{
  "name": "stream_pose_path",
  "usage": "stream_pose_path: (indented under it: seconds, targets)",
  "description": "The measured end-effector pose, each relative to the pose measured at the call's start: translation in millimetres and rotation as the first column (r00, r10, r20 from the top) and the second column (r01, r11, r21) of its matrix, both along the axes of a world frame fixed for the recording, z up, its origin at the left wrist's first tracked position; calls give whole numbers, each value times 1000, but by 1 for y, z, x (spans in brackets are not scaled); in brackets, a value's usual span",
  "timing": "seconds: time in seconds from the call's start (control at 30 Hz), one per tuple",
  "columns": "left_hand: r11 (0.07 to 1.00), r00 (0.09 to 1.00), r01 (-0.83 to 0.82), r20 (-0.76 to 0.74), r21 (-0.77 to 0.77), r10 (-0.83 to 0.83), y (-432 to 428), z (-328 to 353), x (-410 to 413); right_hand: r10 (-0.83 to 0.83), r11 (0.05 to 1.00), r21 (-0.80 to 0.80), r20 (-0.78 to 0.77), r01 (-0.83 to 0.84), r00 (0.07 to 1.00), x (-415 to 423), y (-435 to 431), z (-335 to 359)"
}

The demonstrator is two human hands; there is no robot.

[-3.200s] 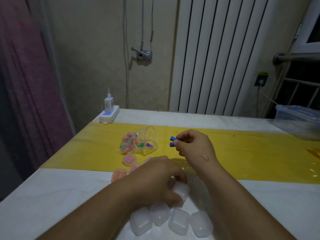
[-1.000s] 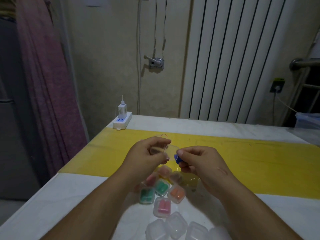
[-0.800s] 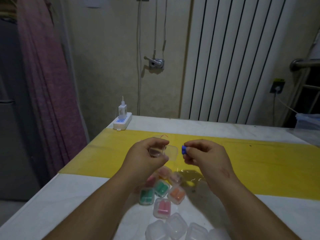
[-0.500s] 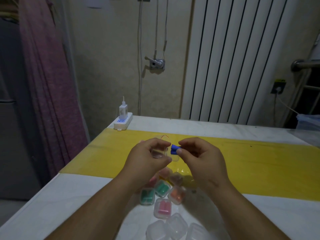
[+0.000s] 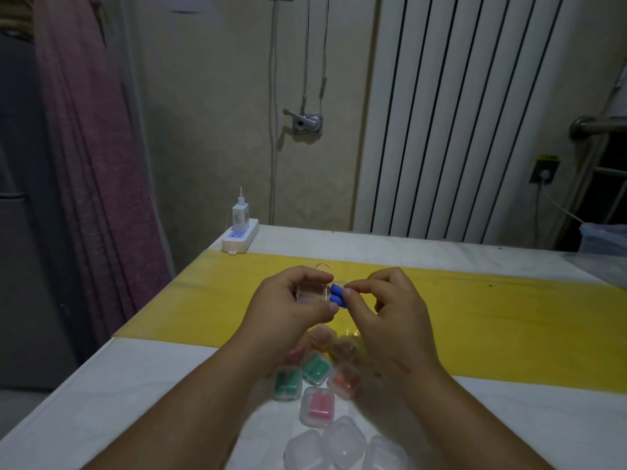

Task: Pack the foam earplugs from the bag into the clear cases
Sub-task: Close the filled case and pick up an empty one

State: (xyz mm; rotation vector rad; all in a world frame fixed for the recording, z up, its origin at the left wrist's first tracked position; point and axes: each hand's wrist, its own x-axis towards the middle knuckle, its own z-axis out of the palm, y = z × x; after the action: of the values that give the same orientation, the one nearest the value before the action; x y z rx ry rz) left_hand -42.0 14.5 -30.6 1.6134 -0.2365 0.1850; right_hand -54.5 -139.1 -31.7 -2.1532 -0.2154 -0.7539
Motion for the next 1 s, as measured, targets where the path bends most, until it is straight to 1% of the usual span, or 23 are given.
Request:
stream_pose_path:
  seconds: [0.07, 0.13, 0.17, 0.23, 0.3, 0.33, 0.43, 0.47, 0.5, 0.57, 0.63, 0.7, 0.77, 0.83, 0.87, 0.9, 1.0]
  targets:
    - [1000, 1000, -1, 6, 22, 0, 0, -1, 1, 6, 999, 35, -16, -5, 1000, -1, 0, 1]
    - [998, 1000, -11, 12, 63, 10, 0, -2, 1, 17, 991, 131, -68, -8, 998, -2, 1, 0]
    - [997, 1000, -10, 13, 82, 9, 0, -2, 0, 38, 981, 192, -117, -15, 992, -2, 1, 1]
    - [994, 1000, 0, 11, 111, -1, 1, -1, 0, 137, 940, 337, -225, -55, 965, -3, 2, 3]
    - [995, 1000, 18, -6, 94, -17, 1, -1, -2, 245, 874, 478, -281, -86, 928, -5, 3, 5]
    - [998, 999, 38, -19, 43, -37, 1, 1, -3, 267, 849, 521, -285, -85, 921, -5, 3, 7]
    - [970, 983, 115, -114, -214, -141, -1, 11, -8, 256, 815, 578, -288, -46, 923, -5, 3, 10]
    - [952, 973, 134, -146, -275, -179, -1, 13, -9, 247, 811, 585, -296, -30, 923, -5, 3, 10]
    - [943, 965, 154, -159, -295, -208, -1, 13, -9, 241, 808, 589, -306, -16, 921, -5, 2, 11]
    - [951, 965, 183, -140, -249, -222, -1, 11, -7, 255, 785, 619, -319, -3, 913, -5, 2, 11]
    - [962, 970, 201, -101, -187, -222, -1, 8, -8, 293, 746, 666, -316, -10, 902, -5, 2, 11]
    - [977, 978, 185, -73, -107, -193, -1, 7, -10, 348, 694, 719, -301, -28, 888, -5, 2, 12]
    - [989, 987, 146, -56, -32, -147, -1, 6, -10, 435, 607, 793, -277, -51, 857, -6, 4, 13]
    - [994, 993, 108, -44, -10, -108, -1, 7, -9, 502, 514, 857, -268, -34, 822, -5, 5, 15]
    - [996, 996, 87, -36, 6, -87, -1, 7, -9, 509, 508, 861, -280, -21, 814, -4, 4, 14]
    - [997, 997, 67, -29, 32, -66, -1, 6, -9, 499, 541, 841, -303, -18, 812, -4, 3, 14]
    - [995, 998, 60, -14, 78, -59, -1, 5, -9, 422, 699, 713, -356, -49, 834, -4, 4, 9]
